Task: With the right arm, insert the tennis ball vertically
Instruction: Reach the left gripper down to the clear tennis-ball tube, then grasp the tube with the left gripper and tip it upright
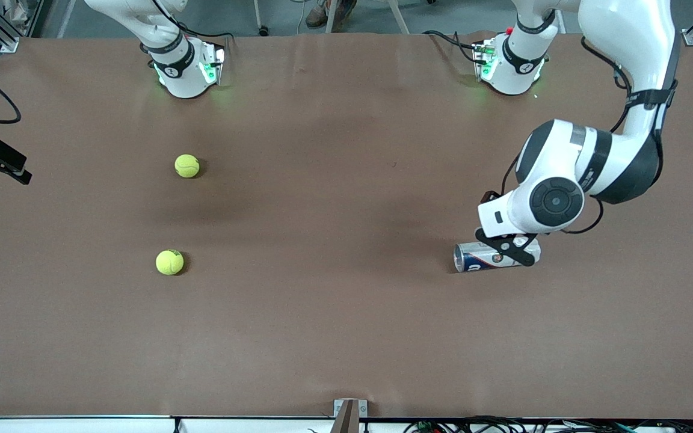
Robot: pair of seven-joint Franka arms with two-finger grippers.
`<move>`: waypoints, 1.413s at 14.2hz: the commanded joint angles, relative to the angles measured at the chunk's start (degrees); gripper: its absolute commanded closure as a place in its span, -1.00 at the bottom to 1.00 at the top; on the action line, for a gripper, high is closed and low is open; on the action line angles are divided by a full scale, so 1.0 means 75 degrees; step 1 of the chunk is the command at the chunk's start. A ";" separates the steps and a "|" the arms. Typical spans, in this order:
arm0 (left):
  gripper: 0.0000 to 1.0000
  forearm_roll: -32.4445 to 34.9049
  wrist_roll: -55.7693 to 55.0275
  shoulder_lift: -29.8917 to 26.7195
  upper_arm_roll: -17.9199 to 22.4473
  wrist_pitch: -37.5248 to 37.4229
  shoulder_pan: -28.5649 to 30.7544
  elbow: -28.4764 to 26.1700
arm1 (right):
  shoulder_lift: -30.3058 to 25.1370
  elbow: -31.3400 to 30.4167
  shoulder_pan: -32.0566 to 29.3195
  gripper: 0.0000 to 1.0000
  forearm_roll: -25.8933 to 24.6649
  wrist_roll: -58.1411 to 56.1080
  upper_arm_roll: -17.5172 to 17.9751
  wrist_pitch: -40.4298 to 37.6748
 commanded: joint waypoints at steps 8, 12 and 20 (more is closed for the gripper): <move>-1.00 0.1354 0.3164 0.0879 0.0031 0.0604 0.0103 0.0249 | 0.0031 0.0075 -0.0055 -1.00 0.0077 0.0029 0.0041 -0.0059; -1.00 0.2245 0.3926 0.1312 0.0031 0.0803 0.0103 0.0517 | 0.0043 0.0075 -0.0066 -1.00 0.0077 0.0030 0.0041 -0.0059; -1.00 0.3381 0.3940 0.2121 0.0031 0.0804 -0.0190 0.0835 | 0.0043 0.0063 -0.0066 -1.00 0.0077 0.0018 0.0041 -0.0047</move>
